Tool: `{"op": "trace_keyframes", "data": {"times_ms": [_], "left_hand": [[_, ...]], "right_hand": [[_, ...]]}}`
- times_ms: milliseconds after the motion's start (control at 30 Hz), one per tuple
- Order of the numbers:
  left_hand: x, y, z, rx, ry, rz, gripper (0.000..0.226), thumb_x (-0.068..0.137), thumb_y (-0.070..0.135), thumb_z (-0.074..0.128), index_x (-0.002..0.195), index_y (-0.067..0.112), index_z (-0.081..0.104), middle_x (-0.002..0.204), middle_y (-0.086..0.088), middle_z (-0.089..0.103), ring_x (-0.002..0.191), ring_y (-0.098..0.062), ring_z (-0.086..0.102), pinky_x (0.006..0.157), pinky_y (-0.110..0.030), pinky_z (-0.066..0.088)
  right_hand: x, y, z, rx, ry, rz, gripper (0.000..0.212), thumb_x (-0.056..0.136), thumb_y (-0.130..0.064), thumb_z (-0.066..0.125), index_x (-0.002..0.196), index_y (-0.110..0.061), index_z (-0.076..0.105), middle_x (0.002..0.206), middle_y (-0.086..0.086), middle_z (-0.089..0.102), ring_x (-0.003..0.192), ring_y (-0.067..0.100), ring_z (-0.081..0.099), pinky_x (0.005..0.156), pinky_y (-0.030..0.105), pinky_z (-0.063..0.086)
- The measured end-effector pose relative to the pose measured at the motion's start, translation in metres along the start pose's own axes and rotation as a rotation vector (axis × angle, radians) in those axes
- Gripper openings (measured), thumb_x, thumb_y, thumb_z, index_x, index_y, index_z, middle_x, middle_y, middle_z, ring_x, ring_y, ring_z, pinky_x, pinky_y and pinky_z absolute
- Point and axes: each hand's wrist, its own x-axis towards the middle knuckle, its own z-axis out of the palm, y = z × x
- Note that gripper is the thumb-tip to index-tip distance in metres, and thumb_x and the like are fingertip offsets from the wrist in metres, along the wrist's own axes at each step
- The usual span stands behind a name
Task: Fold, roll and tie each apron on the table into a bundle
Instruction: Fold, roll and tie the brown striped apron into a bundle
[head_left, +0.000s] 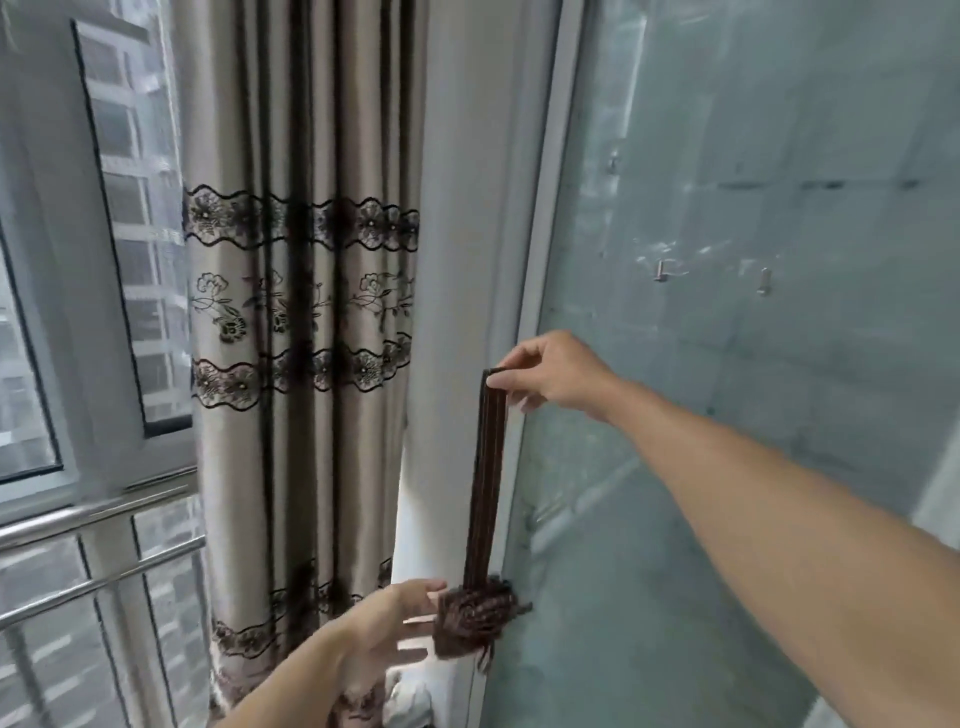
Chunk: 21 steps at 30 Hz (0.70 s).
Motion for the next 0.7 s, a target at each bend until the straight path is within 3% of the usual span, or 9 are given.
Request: {"op": "trace_keyframes", "data": {"times_ms": [100, 233, 400, 500, 600, 700], "left_hand": [[0.054, 0.072, 0.051, 0.064, 0.005, 0.177, 0.038, 0.089, 0.019, 0.058, 0.126, 0.026, 0.066, 0.124, 0.01, 0.071, 0.129, -0.017, 0.056, 0.107, -0.039, 0.039], [0.093, 0.187, 0.133, -0.106, -0.158, 0.47, 0.033, 0.099, 0.029, 0.052, 0.122, 0.014, 0.07, 0.119, -0.005, 0.073, 0.112, -0.024, 0.067, 0.101, -0.041, 0.046], [0.122, 0.296, 0.202, -0.09, -0.114, 0.677, 0.023, 0.098, 0.017, 0.062, 0.115, 0.004, 0.07, 0.105, -0.01, 0.075, 0.104, -0.029, 0.073, 0.097, -0.046, 0.055], [0.138, 0.333, 0.224, 0.038, -0.082, 0.742, 0.017, 0.092, 0.015, 0.072, 0.106, 0.005, 0.074, 0.095, -0.005, 0.076, 0.097, -0.023, 0.074, 0.095, -0.043, 0.056], [0.148, 0.362, 0.235, 0.159, -0.059, 0.781, 0.011, 0.086, 0.018, 0.079, 0.09, 0.011, 0.072, 0.084, 0.0, 0.071, 0.084, -0.012, 0.07, 0.079, -0.029, 0.056], [0.153, 0.387, 0.236, 0.205, -0.05, 0.799, 0.018, 0.087, 0.024, 0.079, 0.083, 0.016, 0.063, 0.09, 0.0, 0.07, 0.084, -0.008, 0.069, 0.071, -0.022, 0.056]], "right_hand": [[0.014, 0.014, -0.042, -0.123, -0.049, -0.055, 0.009, 0.085, -0.01, 0.082, 0.081, -0.013, 0.074, 0.07, 0.004, 0.072, 0.061, 0.012, 0.069, 0.057, 0.023, 0.058], [0.035, 0.037, -0.104, -0.242, -0.029, -0.083, 0.01, 0.086, -0.007, 0.079, 0.082, -0.015, 0.076, 0.07, 0.001, 0.072, 0.063, 0.012, 0.068, 0.064, 0.026, 0.061], [0.059, 0.049, -0.188, -0.319, 0.11, -0.114, 0.01, 0.089, -0.007, 0.077, 0.089, -0.018, 0.078, 0.08, 0.005, 0.078, 0.074, 0.021, 0.077, 0.079, 0.034, 0.064], [0.067, 0.049, -0.232, -0.362, 0.177, -0.089, 0.011, 0.09, -0.007, 0.076, 0.095, -0.016, 0.079, 0.077, 0.0, 0.077, 0.069, 0.011, 0.075, 0.075, 0.025, 0.062], [0.075, 0.044, -0.257, -0.452, 0.239, -0.054, 0.016, 0.086, -0.015, 0.081, 0.102, -0.017, 0.079, 0.074, 0.003, 0.077, 0.068, 0.013, 0.076, 0.074, 0.025, 0.062], [0.087, 0.033, -0.268, -0.488, 0.31, -0.032, 0.02, 0.084, -0.013, 0.084, 0.1, -0.014, 0.072, 0.073, 0.007, 0.075, 0.064, 0.016, 0.076, 0.06, 0.018, 0.058]]}}
